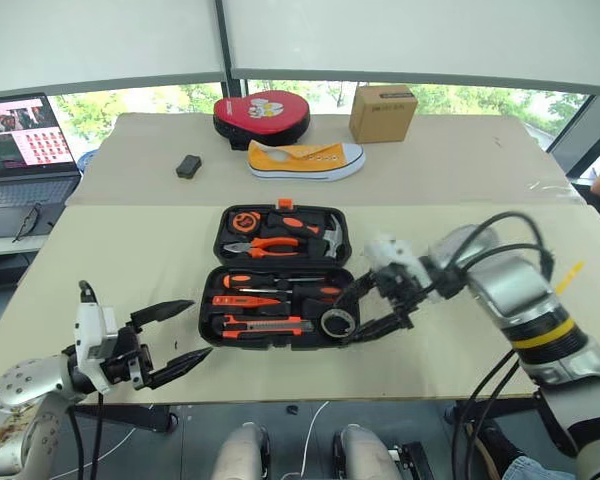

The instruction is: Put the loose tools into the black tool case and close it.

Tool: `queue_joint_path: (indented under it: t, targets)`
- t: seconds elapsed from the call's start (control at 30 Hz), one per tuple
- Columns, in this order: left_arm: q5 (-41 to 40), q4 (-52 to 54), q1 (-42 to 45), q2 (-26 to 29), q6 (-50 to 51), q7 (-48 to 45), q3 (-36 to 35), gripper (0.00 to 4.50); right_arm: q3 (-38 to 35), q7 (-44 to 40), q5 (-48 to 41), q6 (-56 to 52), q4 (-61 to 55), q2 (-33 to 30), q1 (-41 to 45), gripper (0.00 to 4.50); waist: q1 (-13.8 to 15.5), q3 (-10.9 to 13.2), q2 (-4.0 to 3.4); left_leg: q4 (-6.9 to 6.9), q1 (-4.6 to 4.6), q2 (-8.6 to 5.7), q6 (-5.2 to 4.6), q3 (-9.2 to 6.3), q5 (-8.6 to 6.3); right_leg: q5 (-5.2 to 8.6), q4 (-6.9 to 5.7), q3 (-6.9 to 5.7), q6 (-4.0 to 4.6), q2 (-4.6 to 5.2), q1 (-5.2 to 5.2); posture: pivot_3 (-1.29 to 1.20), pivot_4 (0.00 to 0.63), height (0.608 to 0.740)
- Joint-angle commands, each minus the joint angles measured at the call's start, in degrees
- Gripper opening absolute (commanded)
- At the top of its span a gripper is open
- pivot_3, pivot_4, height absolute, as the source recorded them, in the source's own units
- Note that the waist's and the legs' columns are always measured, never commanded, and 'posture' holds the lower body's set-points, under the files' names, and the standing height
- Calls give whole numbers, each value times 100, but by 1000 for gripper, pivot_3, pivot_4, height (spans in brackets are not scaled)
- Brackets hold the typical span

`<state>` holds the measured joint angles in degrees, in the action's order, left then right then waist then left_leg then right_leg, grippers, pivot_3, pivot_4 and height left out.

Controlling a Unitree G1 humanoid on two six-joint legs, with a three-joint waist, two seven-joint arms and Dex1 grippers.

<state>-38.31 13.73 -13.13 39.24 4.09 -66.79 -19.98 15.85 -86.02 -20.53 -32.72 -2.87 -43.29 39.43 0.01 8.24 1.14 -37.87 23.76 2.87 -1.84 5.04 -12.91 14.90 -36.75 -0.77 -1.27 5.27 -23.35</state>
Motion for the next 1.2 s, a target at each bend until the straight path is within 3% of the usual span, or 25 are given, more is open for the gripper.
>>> queue_joint_path:
  t: [0.03, 0.07, 0.17, 0.43, 0.5, 0.7, 0.8, 0.97, 1.2]
  targets:
    - [-61, 1, 197, 6, 175, 300, -168, 4500, -784, 81, -377, 741, 82, 97, -466, 3654, 18, -1, 8, 0, 0, 0, 0, 0, 0, 0, 1, -1, 0, 0, 2, 0, 150, 740]
    - [-8, -166, 304, 21, 283, 491, -210, 4500, -970, 198, -384, 934, 261, 158, -571, 3654, 19, -1, 8, 0, 0, -1, 0, 0, 0, 0, 1, 0, 0, -1, 4, 0, 150, 740]
    - [307, -714, 705, 19, 470, 1113, -257, 3782, -1149, 761, 156, 1800, 1098, 253, -665, 2937, 23, -1, 8, -1, -8, -2, 3, 1, 3, -2, -5, 3, -2, -6, 7, 0, 150, 740]
    - [1505, -2040, 2339, -452, 706, 2799, 365, 812, -812, 2801, 1706, 3709, 3107, 1087, -142, 225, -10, 3, 15, 0, -17, -7, 13, 11, 9, -2, -17, 6, -2, -13, 8, 0, 150, 740]
    - [1692, -2229, 2671, -641, 750, 2863, 662, 128, -701, 2940, 1865, 3963, 3432, 1344, -10, 0, -22, 3, 16, 0, -20, -11, 16, 13, 11, -3, -20, 8, -3, -11, 10, 0, 150, 740]
    - [2020, -2413, 3071, -715, 1029, 2668, 1282, 128, -559, 2637, 1826, 4241, 3672, 1673, 116, 0, -76, 4, 19, 0, 3, -8, 19, 15, 12, -4, -23, 7, -6, -11, -1, 0, 150, 740]
    - [1996, -2341, 3072, -726, 1146, 2373, 1503, 128, -533, 2287, 1627, 3940, 3177, 1664, -140, 0, -78, 4, 18, 0, -1, -7, 18, 14, 12, -4, -18, 6, -6, -11, -1, 0, 150, 740]
    - [1727, -1748, 2867, -820, 1306, 1760, 1792, 128, -690, 2230, 1445, 3398, 2187, 1341, -803, 0, -45, 4, 18, 1, 0, -3, 16, 7, 10, -3, -19, 4, -8, -6, 1, 0, 150, 740]
    - [1823, -800, 2369, -714, 1838, 1826, 1978, 128, -1019, 2315, 1196, 2563, 930, 778, -1702, 0, 35, 4, 18, 1, 1, -8, 6, 7, 4, -2, -1, 7, -13, 5, 8, 0, 150, 740]
